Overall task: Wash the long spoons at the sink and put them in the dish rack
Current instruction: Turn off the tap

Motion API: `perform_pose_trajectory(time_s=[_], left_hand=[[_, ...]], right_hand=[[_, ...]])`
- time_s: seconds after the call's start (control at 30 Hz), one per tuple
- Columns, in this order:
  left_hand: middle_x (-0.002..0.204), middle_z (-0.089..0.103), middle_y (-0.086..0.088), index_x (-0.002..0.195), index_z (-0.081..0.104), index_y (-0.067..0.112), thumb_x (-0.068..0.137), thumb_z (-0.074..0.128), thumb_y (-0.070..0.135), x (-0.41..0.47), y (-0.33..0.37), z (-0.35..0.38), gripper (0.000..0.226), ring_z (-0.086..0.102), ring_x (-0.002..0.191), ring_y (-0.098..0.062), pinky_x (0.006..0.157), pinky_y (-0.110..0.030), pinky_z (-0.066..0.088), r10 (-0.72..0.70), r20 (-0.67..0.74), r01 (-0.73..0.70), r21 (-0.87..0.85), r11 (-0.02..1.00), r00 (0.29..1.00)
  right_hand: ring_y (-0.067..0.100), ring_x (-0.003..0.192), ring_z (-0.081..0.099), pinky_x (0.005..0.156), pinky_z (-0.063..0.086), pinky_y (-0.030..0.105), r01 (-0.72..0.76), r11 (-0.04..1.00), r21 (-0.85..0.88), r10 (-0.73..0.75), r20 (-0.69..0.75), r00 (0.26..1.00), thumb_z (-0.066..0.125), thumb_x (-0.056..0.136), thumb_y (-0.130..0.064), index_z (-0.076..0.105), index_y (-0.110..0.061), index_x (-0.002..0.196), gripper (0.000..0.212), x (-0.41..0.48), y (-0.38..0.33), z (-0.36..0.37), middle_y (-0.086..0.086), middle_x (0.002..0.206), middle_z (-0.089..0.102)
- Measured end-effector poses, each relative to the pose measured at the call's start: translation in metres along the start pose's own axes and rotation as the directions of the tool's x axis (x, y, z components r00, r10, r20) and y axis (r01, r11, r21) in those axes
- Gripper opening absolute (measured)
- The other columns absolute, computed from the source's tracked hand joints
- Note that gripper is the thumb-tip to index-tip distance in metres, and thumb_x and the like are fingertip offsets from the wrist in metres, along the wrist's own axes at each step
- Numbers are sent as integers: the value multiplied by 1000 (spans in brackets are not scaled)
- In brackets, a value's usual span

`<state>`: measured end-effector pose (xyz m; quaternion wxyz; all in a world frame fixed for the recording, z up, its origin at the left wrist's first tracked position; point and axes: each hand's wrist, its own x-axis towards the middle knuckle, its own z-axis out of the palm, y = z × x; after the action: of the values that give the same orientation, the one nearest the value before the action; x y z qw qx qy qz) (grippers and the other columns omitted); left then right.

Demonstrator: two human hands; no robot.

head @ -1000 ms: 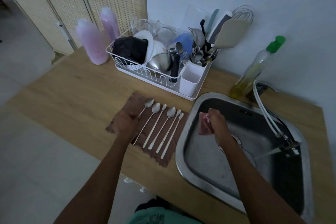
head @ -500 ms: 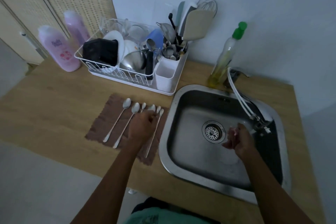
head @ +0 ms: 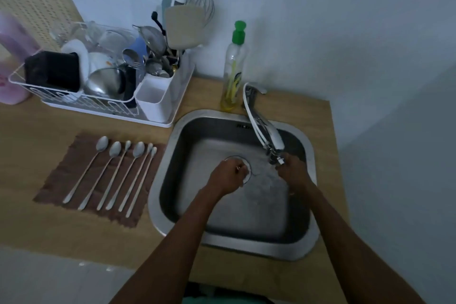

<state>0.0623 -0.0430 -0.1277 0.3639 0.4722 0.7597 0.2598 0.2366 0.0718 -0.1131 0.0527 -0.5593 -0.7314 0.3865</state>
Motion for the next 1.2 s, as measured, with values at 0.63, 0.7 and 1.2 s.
perform_pose_trajectory(time_s=[0.63, 0.7, 1.2], left_hand=[[112, 58, -8, 130, 45, 15, 90, 48, 2, 10, 48, 53, 43, 57, 101, -22, 81, -29, 45, 41, -271, -41, 7, 999, 962], [121, 56, -5, 136, 44, 17, 98, 46, 16, 4, 51, 41, 38, 56, 107, -18, 84, -30, 47, 3, -505, -25, -35, 999, 863], [162, 10, 16, 152, 19, 35, 95, 23, 63, -6, 92, 16, 63, 41, 136, -7, 105, -33, 47, 302, -318, -267, 150, 952, 899]], right_hand=[[39, 152, 8, 119, 3, 58, 228, 837, -498, -208, 96, 973, 46, 98, -55, 0, -9, 159, 89, 126, 63, -54, 20, 165, 8], [36, 153, -2, 119, -4, 58, 249, 831, -497, -247, 70, 966, 39, 92, -72, -8, -17, 159, 99, 127, 69, -45, 18, 167, -2], [37, 150, 20, 118, 28, 53, 520, 743, -420, -545, 70, 835, 46, 102, -36, 12, -15, 159, 69, 152, -8, -75, 19, 164, 19]])
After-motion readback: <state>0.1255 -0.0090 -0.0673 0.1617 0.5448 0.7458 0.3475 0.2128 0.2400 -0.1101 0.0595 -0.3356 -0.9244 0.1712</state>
